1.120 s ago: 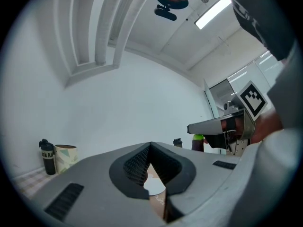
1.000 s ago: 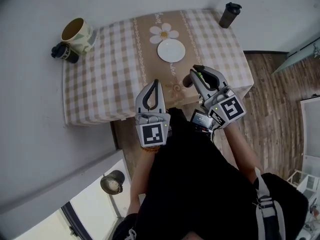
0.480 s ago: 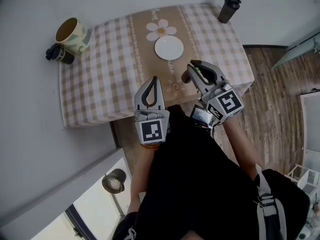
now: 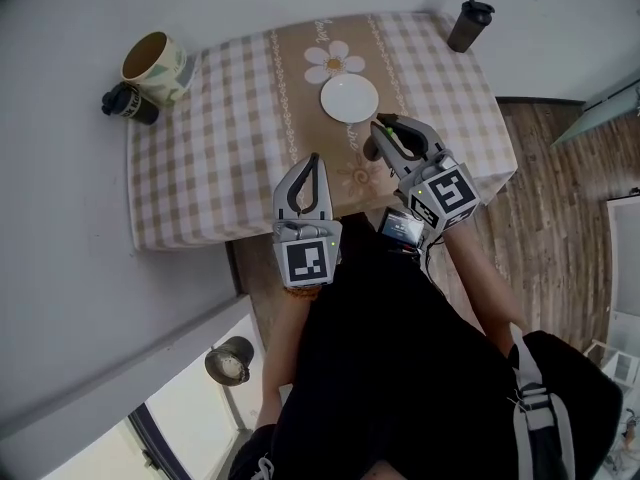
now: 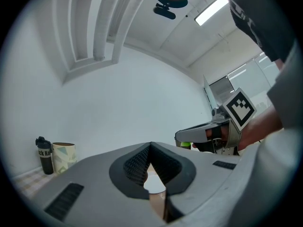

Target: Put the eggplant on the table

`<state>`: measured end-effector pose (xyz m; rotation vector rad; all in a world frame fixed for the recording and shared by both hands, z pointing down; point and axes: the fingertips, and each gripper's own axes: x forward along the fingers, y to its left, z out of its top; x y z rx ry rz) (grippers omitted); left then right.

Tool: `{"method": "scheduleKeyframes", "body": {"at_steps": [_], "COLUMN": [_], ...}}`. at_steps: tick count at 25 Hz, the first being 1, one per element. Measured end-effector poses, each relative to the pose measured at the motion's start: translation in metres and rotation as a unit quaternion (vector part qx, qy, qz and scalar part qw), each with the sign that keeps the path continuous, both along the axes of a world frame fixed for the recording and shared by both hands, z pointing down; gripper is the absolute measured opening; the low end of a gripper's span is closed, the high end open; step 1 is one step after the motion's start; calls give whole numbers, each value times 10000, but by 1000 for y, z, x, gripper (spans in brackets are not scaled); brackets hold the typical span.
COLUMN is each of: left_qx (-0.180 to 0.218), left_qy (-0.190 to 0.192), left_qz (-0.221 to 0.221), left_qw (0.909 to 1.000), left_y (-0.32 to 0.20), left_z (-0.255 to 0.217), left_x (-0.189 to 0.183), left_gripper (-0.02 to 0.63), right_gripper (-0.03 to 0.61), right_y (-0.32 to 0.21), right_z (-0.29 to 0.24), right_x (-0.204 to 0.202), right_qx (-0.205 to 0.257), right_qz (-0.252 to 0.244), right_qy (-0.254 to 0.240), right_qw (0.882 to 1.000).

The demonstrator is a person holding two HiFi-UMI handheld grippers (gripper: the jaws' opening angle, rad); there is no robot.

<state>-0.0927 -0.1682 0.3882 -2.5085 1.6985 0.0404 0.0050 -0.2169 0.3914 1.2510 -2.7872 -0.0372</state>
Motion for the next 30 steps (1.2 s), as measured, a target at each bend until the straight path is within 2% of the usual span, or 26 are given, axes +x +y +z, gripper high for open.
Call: {"method": "scheduleKeyframes", "body": {"at_steps": [19, 30], "left_qx": [-89, -189], "left_qy": [-174, -203], "left_qz": [141, 163], "left_qw": [9997, 9995], "left_y": [-20, -28], "left_z": [13, 19], "left_x": [10, 14], "left_gripper": [3, 3], "right_gripper": [61, 61], "right_y": [-91, -157], "right_z": [57, 104], "right_x": [-6, -1], "right_qx": [-445, -1140], "right_qz": [29, 199], "right_qy": [291, 417], "right_qw": [9986, 9924]}}
